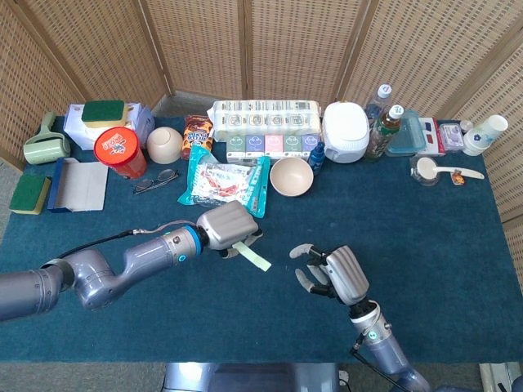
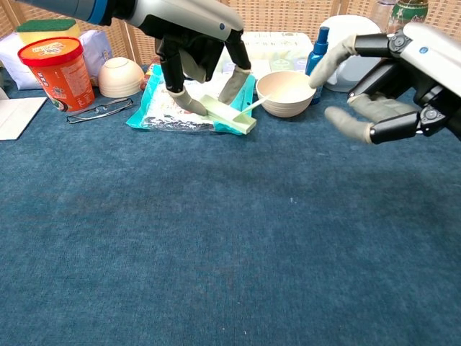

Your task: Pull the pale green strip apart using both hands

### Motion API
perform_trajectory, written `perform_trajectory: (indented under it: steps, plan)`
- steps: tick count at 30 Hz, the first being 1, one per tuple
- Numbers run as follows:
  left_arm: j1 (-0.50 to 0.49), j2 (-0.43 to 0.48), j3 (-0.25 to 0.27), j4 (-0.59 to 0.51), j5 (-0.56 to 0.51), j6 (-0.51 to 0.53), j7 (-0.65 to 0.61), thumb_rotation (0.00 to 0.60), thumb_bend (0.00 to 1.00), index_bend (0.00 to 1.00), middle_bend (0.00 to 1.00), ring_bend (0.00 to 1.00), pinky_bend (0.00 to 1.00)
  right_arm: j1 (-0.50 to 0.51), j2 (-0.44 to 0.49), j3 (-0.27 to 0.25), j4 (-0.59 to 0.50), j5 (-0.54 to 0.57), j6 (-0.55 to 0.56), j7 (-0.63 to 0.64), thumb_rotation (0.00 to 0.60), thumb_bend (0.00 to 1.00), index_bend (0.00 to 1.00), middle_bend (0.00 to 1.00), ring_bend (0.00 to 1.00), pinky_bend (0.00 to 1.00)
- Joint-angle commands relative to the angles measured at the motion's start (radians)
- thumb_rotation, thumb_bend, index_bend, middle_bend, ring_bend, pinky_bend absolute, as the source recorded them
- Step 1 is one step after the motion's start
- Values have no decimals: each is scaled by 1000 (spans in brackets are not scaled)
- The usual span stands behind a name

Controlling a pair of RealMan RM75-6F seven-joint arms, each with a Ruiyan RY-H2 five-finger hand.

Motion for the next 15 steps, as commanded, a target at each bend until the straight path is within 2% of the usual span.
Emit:
perform_trajectory:
  steps: [1,4,15]
  plan:
    - [-3,-2,5,2,-6,2,4,600,411,668,1000,1000,1000,3,-9,-2,7,1,-2,-39,600,307,311,1000,1000,1000]
    - [-6,-4,8,4,-12,5,5,600,411,669,1000,1000,1000,5,-9,-5,0,-3,-1,-47,600,276,291,1000,1000,1000]
    - [-23,-20,10,5,-23,5,9,600,411,669,1000,1000,1000,29,-37,3,-27,-6,-11,-80,600,274,475,1000,1000,1000]
